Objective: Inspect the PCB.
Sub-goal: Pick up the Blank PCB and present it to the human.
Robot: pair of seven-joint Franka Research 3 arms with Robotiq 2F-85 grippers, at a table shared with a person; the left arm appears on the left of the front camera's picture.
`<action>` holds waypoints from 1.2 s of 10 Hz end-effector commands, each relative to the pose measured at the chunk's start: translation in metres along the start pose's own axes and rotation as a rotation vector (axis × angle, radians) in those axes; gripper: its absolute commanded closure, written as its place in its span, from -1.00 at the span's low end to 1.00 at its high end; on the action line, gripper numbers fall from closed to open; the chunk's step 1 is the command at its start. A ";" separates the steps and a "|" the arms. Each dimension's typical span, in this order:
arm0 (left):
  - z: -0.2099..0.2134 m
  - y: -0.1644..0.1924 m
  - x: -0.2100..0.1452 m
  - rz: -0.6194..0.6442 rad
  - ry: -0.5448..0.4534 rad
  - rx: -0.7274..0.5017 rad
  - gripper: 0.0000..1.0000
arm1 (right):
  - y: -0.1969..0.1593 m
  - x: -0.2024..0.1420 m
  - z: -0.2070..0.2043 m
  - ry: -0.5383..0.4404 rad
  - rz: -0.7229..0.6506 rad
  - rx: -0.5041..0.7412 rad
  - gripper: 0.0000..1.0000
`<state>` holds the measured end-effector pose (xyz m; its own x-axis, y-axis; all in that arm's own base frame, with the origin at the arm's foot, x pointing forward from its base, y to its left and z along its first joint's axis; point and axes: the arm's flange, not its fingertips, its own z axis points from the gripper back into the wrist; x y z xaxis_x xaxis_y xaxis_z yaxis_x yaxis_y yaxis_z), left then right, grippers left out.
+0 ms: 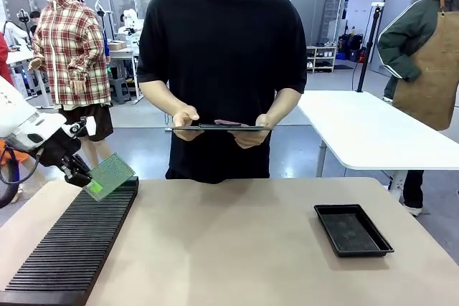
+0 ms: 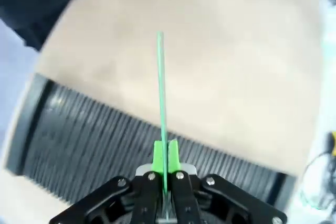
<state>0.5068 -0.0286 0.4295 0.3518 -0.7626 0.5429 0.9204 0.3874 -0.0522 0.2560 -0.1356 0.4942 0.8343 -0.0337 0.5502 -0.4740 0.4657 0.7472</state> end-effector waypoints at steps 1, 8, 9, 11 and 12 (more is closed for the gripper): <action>-0.009 -0.002 -0.003 0.142 -0.116 -0.041 1.00 | 0.000 0.001 0.001 -0.007 0.018 0.011 -1.00; -0.011 -0.003 -0.005 0.131 -0.086 -0.039 0.95 | 0.000 0.001 0.001 -0.007 0.018 0.011 -1.00; -0.006 0.004 -0.001 0.206 -0.192 -0.262 0.95 | 0.000 0.001 0.001 -0.007 0.018 0.011 -1.00; -0.005 0.018 0.002 0.299 -0.333 -0.498 0.95 | 0.000 0.001 0.001 -0.007 0.018 0.011 -1.00; -0.016 0.023 0.001 0.314 -0.371 -0.586 0.95 | 0.000 0.001 0.001 -0.007 0.018 0.011 -1.00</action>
<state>0.5066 -0.0374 0.4220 0.5574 -0.4561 0.6938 0.8217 0.1831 -0.5398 0.2561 -0.1361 0.4956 0.8331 -0.0330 0.5522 -0.4760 0.4658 0.7460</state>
